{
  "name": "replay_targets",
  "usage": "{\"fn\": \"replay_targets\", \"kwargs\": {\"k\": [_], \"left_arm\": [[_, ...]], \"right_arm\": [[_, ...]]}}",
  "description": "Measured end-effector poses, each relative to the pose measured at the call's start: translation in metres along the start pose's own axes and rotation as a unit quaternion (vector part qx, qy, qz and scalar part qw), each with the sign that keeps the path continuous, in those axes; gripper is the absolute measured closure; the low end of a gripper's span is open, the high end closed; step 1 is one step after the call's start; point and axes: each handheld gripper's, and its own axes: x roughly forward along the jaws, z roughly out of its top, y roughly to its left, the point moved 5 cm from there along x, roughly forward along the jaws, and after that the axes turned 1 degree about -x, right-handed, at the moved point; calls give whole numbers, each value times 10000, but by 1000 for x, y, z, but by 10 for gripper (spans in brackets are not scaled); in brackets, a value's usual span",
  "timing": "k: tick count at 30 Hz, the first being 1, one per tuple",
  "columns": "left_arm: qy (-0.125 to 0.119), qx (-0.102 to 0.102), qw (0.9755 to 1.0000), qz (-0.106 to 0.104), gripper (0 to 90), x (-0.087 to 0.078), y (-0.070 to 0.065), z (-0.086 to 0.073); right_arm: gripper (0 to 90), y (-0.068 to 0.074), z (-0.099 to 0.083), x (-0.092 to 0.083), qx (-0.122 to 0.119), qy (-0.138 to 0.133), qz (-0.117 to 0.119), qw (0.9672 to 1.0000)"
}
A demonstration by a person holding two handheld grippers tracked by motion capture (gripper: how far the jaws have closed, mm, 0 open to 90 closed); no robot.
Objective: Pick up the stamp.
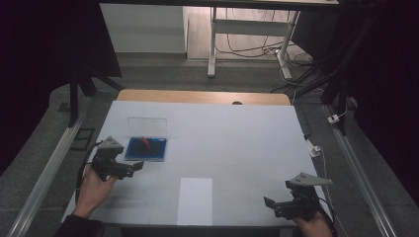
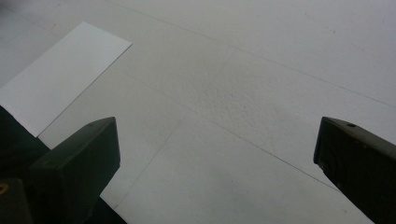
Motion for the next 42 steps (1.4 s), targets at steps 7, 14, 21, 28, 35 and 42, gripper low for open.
{"fn": "replay_targets", "kwargs": {"k": [7,14,21,28,35,42], "left_arm": [[19,85,10000,7,0,10,6,9],[74,241,9997,-23,0,25,11,21],[134,277,9995,-40,0,36,19,27],[185,255,9995,-79,0,48,27,32],[305,409,9987,87,28,63,33,37],[403,567,9976,36,221,68,38,40]], "right_arm": [[6,1,0,1,-14,16,17,10000],[6,1,0,1,-35,24,26,10000],[6,1,0,1,-65,44,27,10000],[7,2,0,2,-72,60,19,10000],[7,2,0,2,-74,82,20,9999],[7,2,0,2,-97,100,31,9999]]}}
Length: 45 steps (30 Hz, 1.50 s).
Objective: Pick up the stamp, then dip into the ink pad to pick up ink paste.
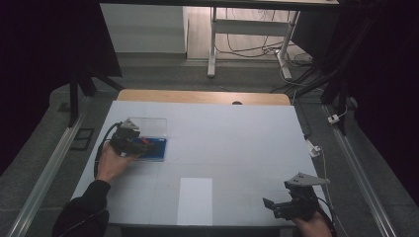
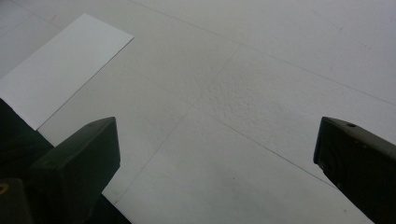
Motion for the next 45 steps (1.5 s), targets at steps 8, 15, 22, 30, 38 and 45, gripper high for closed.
{"fn": "replay_targets", "kwargs": {"k": [8,15,22,30,38,45], "left_arm": [[182,293,9994,51,417,2,-3,1],[261,228,9993,142,577,0,-2,2],[262,196,9992,216,579,-5,-5,4],[150,-35,9998,90,580,-15,-10,9],[-29,22,10000,54,580,-25,-18,16],[10,-40,9999,144,580,-24,-18,21]], "right_arm": [[7,0,0,0,-12,16,2,10000],[7,0,0,0,-24,37,-3,10000],[6,1,0,0,-43,26,-11,10000],[6,1,0,0,-73,13,-24,10000],[7,2,0,0,-109,1,-17,9999],[6,1,0,-1,-70,-28,-19,10000]]}}
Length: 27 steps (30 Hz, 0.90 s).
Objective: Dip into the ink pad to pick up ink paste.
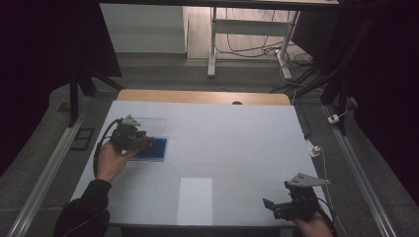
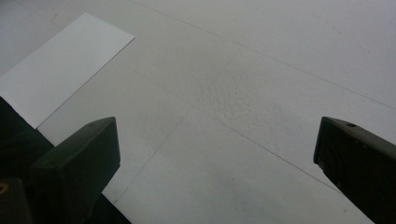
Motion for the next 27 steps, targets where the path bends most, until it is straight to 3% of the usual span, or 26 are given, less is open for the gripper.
{"fn": "replay_targets", "kwargs": {"k": [8,17,27], "left_arm": [[218,31,9996,194,579,10,3,-2],[329,-151,9991,210,580,22,11,-7],[424,17,9990,159,580,31,9,-9]], "right_arm": [[6,0,0,0,-21,11,2,10000],[7,1,0,0,-70,45,-5,10000],[7,2,0,1,-102,32,-12,9999]]}}
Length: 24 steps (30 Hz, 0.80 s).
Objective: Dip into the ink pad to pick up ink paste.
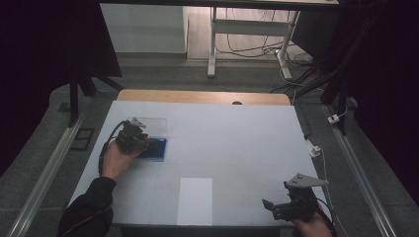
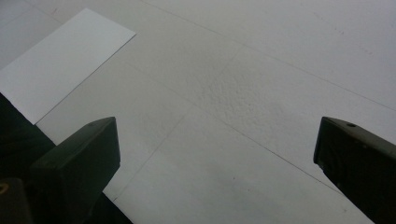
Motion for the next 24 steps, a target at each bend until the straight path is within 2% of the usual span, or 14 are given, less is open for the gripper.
{"fn": "replay_targets", "kwargs": {"k": [9,12,16,19,22,24], "left_arm": [[-137,-93,9999,-2,585,1,0,-5],[-201,-82,9997,73,586,1,-2,-7],[-128,139,9993,311,586,1,-8,-6],[-167,50,9996,210,586,1,-5,-7],[-245,-155,9996,27,586,2,-1,-8],[-257,-183,9995,23,586,2,-1,-8]], "right_arm": [[7,1,0,0,-45,12,-16,10000],[7,1,0,0,-46,16,-18,10000],[7,1,0,0,-74,45,-35,10000],[7,1,0,0,-75,55,-35,10000],[7,1,0,0,-73,47,-36,10000],[7,1,0,0,-69,47,-31,10000]]}}
